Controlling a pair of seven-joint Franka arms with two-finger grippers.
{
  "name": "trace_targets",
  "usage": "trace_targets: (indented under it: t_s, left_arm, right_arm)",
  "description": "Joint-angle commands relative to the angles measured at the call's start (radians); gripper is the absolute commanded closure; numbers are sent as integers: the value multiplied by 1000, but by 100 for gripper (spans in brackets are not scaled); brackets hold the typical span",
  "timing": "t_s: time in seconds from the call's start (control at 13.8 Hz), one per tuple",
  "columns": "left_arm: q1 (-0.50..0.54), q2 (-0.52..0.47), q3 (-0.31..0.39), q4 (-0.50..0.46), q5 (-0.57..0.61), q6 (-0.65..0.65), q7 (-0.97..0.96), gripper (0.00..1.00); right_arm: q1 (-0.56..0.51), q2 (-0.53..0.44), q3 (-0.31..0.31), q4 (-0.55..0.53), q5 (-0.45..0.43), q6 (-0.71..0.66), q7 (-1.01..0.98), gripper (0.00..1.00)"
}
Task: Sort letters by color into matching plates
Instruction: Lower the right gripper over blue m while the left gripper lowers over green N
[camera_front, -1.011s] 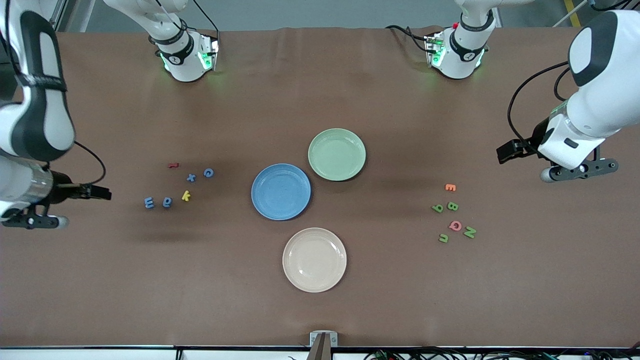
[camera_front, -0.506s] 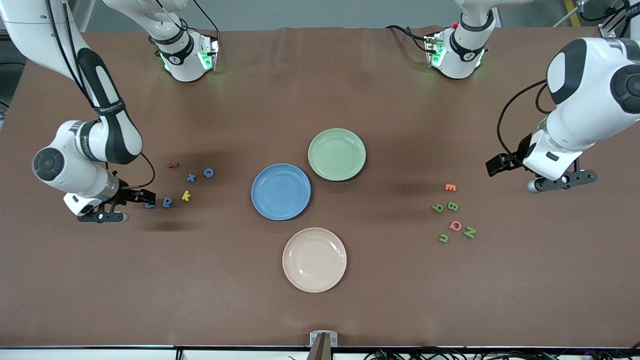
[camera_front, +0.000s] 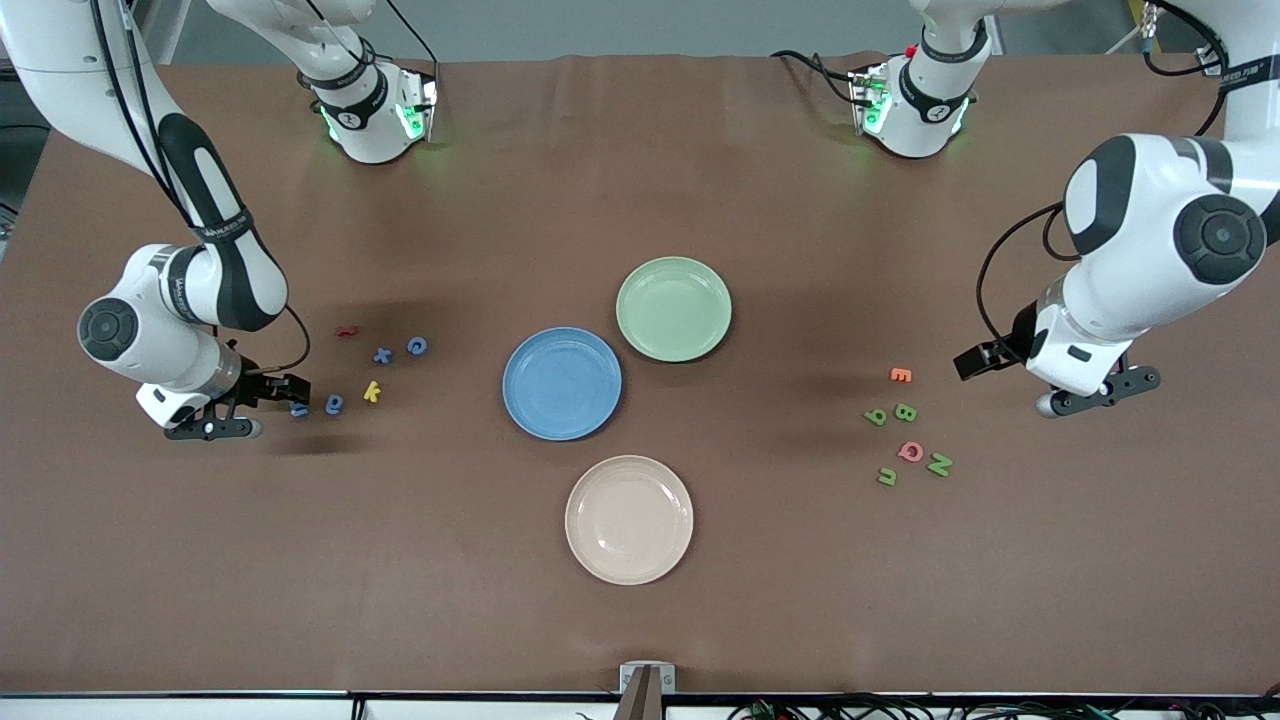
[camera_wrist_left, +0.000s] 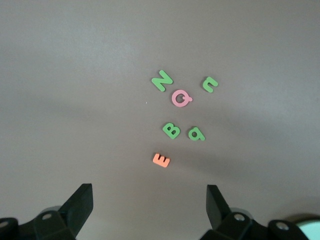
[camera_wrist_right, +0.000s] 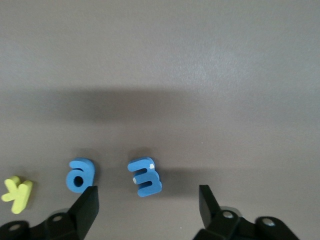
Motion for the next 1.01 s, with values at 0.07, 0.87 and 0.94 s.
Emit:
trace_targets:
  t_s: [0.07,0.87,0.94]
  left_arm:
    - [30,34,-1,-67,20,122,-60,0]
    - [40,264,8,-92,211,469,-444,1]
    - [40,284,8,-80,218,489,-464,2]
  right_arm:
    - [-12,27,9,0,-5,31,-73,19]
    - [0,57,9,0,-5,46,-87,31]
    - [5,57,9,0,-5,46,-87,31]
